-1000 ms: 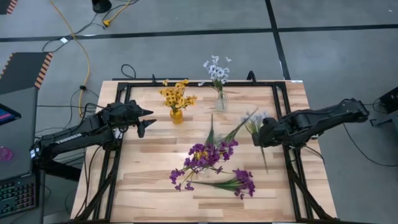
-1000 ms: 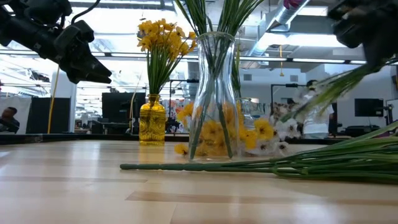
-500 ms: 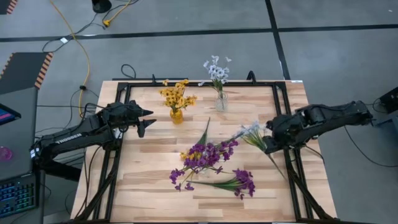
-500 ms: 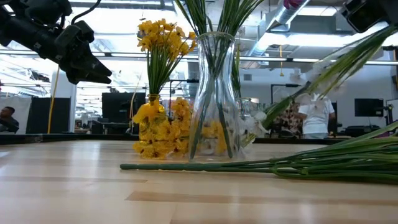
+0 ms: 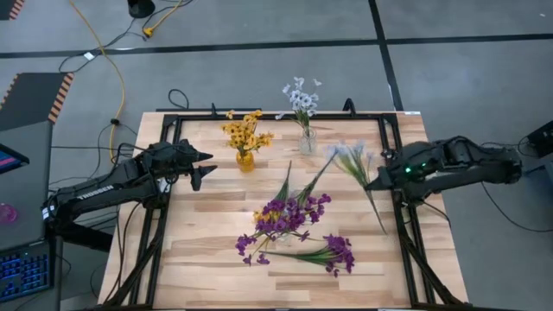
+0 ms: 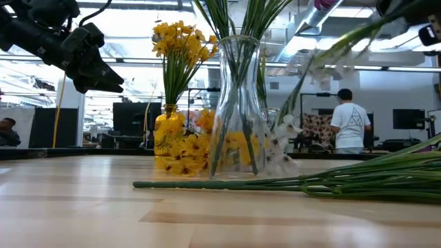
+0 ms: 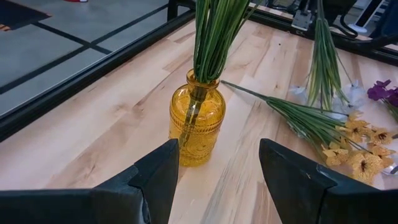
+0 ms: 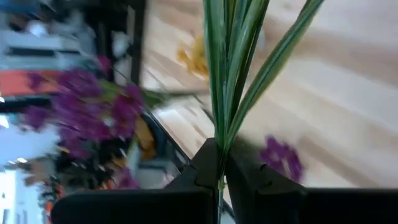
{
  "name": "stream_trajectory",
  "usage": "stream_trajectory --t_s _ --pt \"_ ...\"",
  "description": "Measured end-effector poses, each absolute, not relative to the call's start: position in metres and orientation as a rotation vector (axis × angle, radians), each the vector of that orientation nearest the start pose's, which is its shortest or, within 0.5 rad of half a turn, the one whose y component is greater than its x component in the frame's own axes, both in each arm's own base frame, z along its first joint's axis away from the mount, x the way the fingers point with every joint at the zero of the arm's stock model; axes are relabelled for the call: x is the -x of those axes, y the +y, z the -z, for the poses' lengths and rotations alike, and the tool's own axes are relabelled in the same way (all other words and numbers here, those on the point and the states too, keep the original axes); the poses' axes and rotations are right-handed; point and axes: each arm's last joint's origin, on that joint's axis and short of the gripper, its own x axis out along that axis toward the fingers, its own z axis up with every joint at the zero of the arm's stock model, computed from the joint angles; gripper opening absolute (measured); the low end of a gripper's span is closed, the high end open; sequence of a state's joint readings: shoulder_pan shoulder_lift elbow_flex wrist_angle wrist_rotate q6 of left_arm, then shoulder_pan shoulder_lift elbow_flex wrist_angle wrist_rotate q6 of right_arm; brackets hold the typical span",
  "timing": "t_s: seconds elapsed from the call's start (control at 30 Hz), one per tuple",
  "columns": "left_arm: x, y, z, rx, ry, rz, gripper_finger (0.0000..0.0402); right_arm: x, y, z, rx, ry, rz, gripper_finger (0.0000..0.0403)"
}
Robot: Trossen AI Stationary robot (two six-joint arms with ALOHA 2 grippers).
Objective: Sort flowers into vase by color
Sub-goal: Put the right white flowers into the top transparent vase
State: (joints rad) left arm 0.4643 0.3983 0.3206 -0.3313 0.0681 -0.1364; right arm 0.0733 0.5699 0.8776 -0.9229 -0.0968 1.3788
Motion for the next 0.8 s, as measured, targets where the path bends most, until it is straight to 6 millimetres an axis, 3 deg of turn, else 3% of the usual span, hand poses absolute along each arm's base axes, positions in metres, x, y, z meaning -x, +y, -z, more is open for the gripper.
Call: stream_trajectory --t_s 0.27,0.47,0.8 --pt "-0.103 0.049 -0.208 0.241 0.37 -0.417 0.021 -0.082 0.002 -0.329 -1.228 0.421 0.345 0.0045" --pt "-0.103 0.049 -0.208 0.241 0.371 -0.417 0.021 -0.08 -0.004 -0.33 -1.133 0.305 0.49 0.0045" --pt "-0.103 0.049 -0.208 0.241 0.371 -0.417 0.021 -0.088 -0.013 -0.347 -0.711 0.065 0.646 0.0046"
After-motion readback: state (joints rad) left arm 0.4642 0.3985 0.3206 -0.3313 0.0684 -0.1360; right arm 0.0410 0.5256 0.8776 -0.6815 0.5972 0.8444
